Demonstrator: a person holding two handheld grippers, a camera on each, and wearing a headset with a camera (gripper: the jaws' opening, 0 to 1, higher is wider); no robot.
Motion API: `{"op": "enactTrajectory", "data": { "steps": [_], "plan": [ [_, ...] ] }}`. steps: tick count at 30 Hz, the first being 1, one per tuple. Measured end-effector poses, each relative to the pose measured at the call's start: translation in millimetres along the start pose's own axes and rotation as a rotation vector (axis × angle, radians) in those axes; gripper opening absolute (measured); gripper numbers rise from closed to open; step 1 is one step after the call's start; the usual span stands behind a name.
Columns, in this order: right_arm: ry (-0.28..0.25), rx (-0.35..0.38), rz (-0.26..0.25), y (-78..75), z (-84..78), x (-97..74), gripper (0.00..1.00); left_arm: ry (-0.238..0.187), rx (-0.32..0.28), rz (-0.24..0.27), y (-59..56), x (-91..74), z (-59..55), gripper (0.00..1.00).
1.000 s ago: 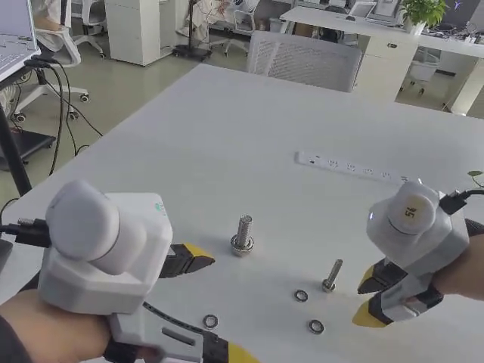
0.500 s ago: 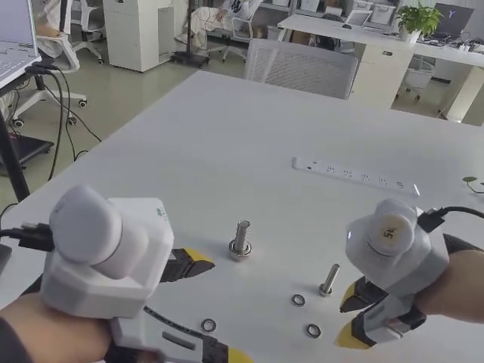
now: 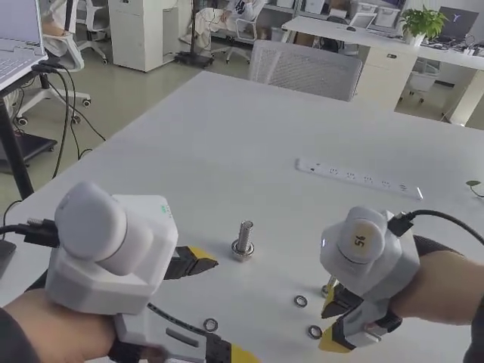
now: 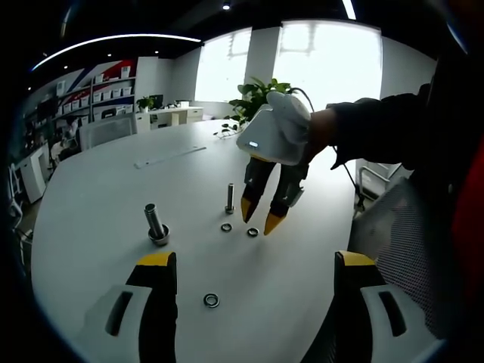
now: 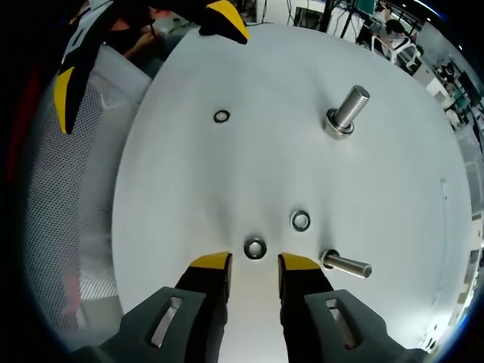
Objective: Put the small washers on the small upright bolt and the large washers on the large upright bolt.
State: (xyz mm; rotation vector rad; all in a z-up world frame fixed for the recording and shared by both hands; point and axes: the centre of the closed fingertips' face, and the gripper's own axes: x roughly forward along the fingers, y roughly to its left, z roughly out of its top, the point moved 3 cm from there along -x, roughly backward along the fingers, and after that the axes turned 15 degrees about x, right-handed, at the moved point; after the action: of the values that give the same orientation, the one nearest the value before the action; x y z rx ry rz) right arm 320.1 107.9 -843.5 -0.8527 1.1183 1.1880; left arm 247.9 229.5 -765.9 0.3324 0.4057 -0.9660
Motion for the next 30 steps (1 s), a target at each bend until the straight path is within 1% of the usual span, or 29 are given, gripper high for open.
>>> {"op": "enactTrajectory", "data": {
  "steps": [8, 13, 19, 22, 30],
  "plan": [
    [0.015, -0.036, 0.004, 2.3, 3.0, 5.8, 0.23, -0.001, 0.000, 0.002, -0.7, -0.8, -0.6, 0.85],
    [0.015, -0.057, 0.009, 3.6, 4.8, 7.1, 0.21, -0.005, -0.002, 0.002, -1.1, -1.2, -0.7, 0.85],
    [0.019, -0.038, 0.013, 4.3, 3.8, 7.0, 0.20, -0.006, -0.003, 0.001, -2.5, -1.7, -1.2, 0.85],
    [0.027, -0.025, 0.012, 3.1, 3.9, 7.1, 0.19, -0.005, -0.001, -0.001, -3.5, -2.1, -1.6, 0.85],
    [0.045, -0.044, -0.004, 6.7, 3.4, 8.0, 0.17, -0.005, -0.002, -0.003, -5.2, -3.5, -3.4, 0.84]
  ]
}}
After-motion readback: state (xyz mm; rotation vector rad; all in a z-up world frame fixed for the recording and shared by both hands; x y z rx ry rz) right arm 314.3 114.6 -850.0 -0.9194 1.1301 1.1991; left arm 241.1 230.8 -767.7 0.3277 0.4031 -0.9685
